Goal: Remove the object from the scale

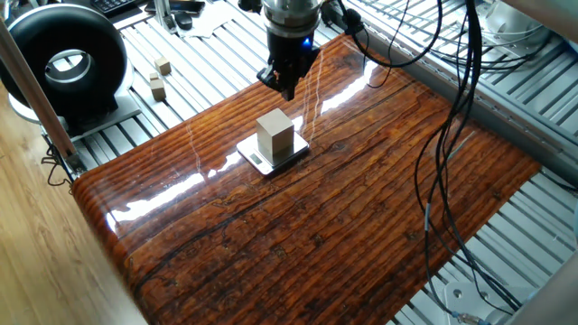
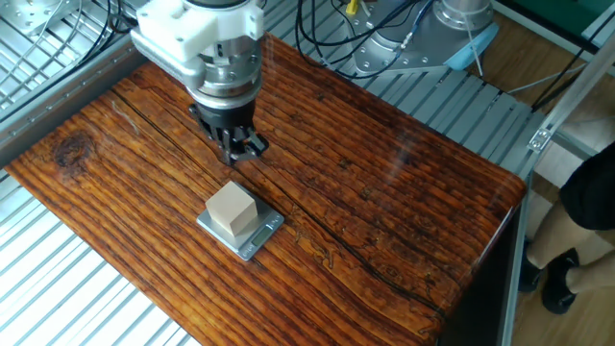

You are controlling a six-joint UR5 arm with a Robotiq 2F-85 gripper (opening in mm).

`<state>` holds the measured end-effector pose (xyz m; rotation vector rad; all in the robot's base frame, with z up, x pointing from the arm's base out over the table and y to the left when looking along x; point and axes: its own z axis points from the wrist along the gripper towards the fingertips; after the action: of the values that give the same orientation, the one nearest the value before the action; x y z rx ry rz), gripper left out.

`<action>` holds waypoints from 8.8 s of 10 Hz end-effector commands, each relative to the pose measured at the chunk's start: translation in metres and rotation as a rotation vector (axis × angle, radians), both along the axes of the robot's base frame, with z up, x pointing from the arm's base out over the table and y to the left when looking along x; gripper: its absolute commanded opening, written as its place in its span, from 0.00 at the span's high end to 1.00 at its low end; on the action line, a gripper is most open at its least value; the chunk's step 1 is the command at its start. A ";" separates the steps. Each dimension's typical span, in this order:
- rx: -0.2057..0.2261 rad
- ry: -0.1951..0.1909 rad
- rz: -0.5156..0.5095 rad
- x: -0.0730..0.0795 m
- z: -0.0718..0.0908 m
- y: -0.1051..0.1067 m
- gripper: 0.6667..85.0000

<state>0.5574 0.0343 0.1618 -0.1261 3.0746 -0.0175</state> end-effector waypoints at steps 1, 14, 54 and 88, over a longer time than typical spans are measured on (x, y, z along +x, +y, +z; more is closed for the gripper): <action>0.022 -0.023 0.103 0.006 0.001 0.008 1.00; 0.037 -0.022 -0.016 0.049 -0.070 0.010 0.02; 0.059 0.027 -0.213 0.047 -0.040 0.104 0.59; 0.044 -0.010 -0.209 0.036 -0.109 0.128 0.37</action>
<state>0.5948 0.1618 0.0526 0.1814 3.0553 0.0277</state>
